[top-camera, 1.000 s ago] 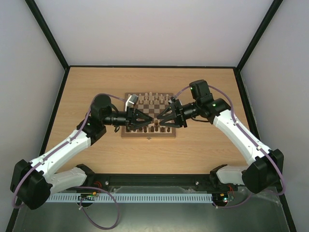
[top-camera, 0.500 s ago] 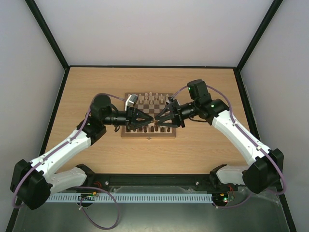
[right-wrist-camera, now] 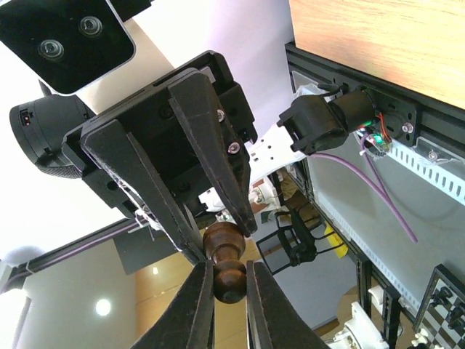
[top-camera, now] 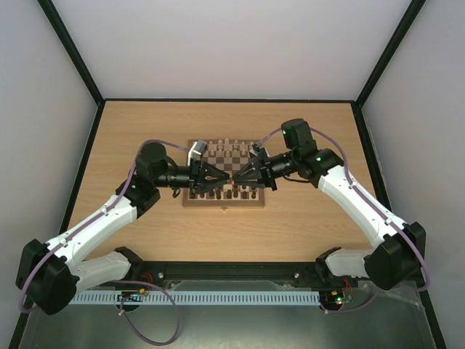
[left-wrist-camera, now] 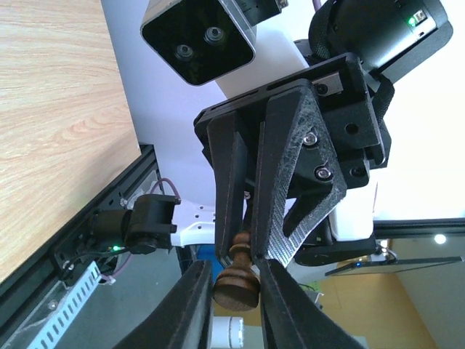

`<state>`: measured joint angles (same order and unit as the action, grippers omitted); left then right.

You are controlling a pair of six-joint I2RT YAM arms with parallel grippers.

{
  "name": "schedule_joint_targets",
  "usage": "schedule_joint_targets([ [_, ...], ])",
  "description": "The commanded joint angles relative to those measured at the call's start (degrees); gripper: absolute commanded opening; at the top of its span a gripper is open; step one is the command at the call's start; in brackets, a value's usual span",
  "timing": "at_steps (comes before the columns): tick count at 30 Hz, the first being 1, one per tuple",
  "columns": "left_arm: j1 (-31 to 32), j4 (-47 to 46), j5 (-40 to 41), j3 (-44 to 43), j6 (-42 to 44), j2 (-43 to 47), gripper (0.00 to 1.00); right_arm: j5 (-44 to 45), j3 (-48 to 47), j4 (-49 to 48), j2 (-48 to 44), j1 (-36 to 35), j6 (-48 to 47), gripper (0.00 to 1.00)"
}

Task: Set up the chess pieces on the board
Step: Place the chess piece on the chessboard.

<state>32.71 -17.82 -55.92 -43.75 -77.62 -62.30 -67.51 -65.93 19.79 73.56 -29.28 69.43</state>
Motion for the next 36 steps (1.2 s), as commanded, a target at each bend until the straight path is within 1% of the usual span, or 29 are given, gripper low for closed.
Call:
schedule_joint_targets([
  [1,-0.4,-0.5,-0.1,0.6,0.3,0.1,0.25,-0.8,-0.5,-0.7,0.7,-0.4,0.5,0.08],
  [3,-0.8,2.7,0.2,-0.1,2.1,0.3,0.35,-0.1,-1.4,0.1,0.9,-0.4,0.0,0.07],
  [4,-1.3,4.5,0.3,-0.5,3.1,0.4,0.38,0.5,-2.0,1.7,1.1,-0.4,-1.0,0.06],
  [7,-4.3,9.7,0.4,-1.7,6.1,1.7,0.49,3.2,-4.6,9.1,2.3,-0.4,-6.4,0.04],
  [10,-9.4,16.7,0.2,-3.6,10.0,2.9,0.55,7.4,-8.0,16.2,4.0,-0.4,-11.4,0.04],
  [13,-14.9,27.9,0.9,-7.6,16.3,3.3,0.57,13.1,-14.0,23.3,7.0,-0.4,-16.3,0.04],
  [15,-17.0,33.7,2.1,-11.2,20.4,2.9,0.57,18.4,-20.6,30.6,11.2,-0.4,-21.1,0.04],
  [19,-18.1,40.6,5.5,-15.6,25.9,2.0,0.58,31.4,-34.4,42.6,19.9,-0.7,-28.7,0.03],
  [21,-18.2,42.5,7.0,-16.7,27.4,1.8,0.58,39.2,-42.0,48.9,24.5,-1.9,-32.4,0.03],
  [23,-18.3,43.5,8.2,-17.0,28.3,1.9,0.58,46.4,-47.1,52.5,28.7,-3.6,-34.9,0.03],
  [26,-18.5,44.2,9.4,-17.0,29.3,2.4,0.58,54.8,-49.8,53.9,32.6,-6.4,-36.1,0.03],
  [30,-18.7,46.0,10.9,-17.7,31.1,2.6,0.58,63.8,-49.0,53.7,35.5,-9.8,-36.9,0.02],
  [33,-18.9,46.5,12.1,-17.8,31.7,2.8,0.58,69.0,-47.0,51.1,36.6,-12.9,-36.6,0.02],
  [36,-19.1,47.0,12.9,-18.1,32.2,2.8,0.58,73.0,-43.4,46.4,36.6,-14.6,-35.7,0.01],
])
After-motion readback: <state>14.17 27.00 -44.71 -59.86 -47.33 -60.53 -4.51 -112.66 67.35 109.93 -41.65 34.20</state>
